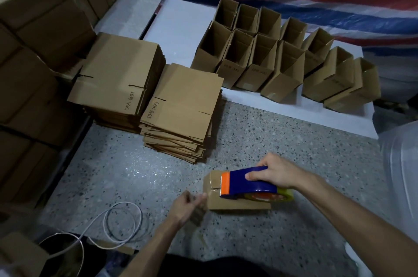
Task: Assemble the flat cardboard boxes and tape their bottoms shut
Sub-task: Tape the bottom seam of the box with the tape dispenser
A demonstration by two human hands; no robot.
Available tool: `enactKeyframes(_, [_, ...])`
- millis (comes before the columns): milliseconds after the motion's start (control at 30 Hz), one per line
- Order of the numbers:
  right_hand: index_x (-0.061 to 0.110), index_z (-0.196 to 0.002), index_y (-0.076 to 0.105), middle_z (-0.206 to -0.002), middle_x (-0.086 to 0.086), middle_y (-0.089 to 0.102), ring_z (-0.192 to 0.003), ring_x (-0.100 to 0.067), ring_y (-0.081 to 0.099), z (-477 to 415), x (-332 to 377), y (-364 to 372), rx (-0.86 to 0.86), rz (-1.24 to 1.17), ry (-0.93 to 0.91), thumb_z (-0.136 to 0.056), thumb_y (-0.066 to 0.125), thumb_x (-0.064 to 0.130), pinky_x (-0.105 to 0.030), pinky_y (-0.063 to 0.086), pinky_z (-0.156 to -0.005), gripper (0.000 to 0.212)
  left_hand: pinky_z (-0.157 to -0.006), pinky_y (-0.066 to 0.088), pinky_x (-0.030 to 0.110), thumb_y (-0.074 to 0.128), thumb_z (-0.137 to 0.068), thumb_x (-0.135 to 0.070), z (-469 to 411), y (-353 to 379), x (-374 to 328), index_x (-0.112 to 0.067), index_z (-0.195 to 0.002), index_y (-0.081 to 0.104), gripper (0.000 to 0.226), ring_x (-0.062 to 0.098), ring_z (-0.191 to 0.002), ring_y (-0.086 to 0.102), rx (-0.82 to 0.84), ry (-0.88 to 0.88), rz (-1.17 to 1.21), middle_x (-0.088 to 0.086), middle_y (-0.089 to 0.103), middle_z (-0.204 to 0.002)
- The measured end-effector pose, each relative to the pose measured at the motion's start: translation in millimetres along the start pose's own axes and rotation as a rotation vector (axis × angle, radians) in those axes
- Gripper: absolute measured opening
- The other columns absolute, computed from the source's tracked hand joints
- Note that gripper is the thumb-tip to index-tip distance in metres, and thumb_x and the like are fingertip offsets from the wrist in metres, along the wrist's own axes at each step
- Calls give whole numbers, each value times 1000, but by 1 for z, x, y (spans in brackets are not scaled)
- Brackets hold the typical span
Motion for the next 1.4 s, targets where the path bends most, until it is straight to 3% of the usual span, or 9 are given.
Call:
enactKeyframes(133, [20,-71,66,-60,4,65,-48,1,56,1,2,3,-10,45,-17,-88,68,53,-15,38,-47,37,-79,53,24,66,-88,-47,5,4,-41,-9,-86,57,39,5,-106,63,76,182,227,-22,69,-105])
enactKeyframes(267, [21,-71,65,-56,7,64,-48,3,57,1,1,6,-5,45,-21,-86,70,54,-14,39,-46,37,-83,59,54,73,-86,-29,5,17,-60,-3,-83,45,38,26,-109,67,133,239,324,5,65,-122])
enactKeyframes(433, [19,-66,66,-53,7,62,-48,-3,55,12,-18,-2,19,21,-54,-87,69,55,-22,39,-50,42,-93,58,48,75,-84,-33,1,10,-61,3,-93,52,44,19,-120,57,76,280,198,-13,54,-134])
enactKeyframes(600, [16,-65,65,-55,3,57,-52,-11,51,45,-90,-42,-3,1,4,-87,68,52,-28,36,-56,42,-100,52,51,76,-87,-27,-3,13,-60,-15,-83,55,25,22,-120,58,33,310,158,-17,57,-123])
enactKeyframes(767, [18,-63,61,-56,2,54,-53,-11,49,64,-135,-52,-4,-19,4,-84,66,53,-30,34,-57,41,-101,51,52,75,-88,-25,-4,12,-61,-2,-99,60,30,24,-122,56,27,299,134,-20,54,-123])
enactKeyframes(900, [14,-63,61,-58,-2,54,-54,-15,48,65,-155,-56,-4,-30,-2,-84,66,51,-32,33,-58,43,-101,51,49,74,-89,-22,-1,12,-60,-12,-79,47,30,24,-126,52,17,310,105,-12,51,-138])
enactKeyframes(1067, [14,-62,63,-53,3,54,-51,-10,48,69,-171,-69,-11,-30,72,-81,66,55,-28,33,-55,45,-101,51,49,74,-89,-23,-2,11,-61,-11,-79,46,32,23,-126,51,-1,312,66,-12,49,-140])
enactKeyframes(1267, [18,-70,68,-60,4,65,-55,-9,59,26,-137,-44,-43,299,177,-89,65,58,-27,42,-57,44,-101,52,48,73,-90,-21,-1,13,-63,-10,-82,49,27,20,-128,50,2,332,66,-8,52,-139])
enactKeyframes(1400, [16,-69,55,-65,6,59,-65,-14,58,14,-148,-26,-75,601,370,-86,59,48,-24,44,-60,36,-96,55,46,75,-87,-27,-3,3,-51,7,-106,54,44,25,-115,62,1,276,132,-9,58,-126])
Point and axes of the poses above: each hand's wrist, its own z-axis away from the middle knuckle, its own y-axis out of the palm, x = y × z, the point moved 9 cm from there along -z, towards the middle knuckle
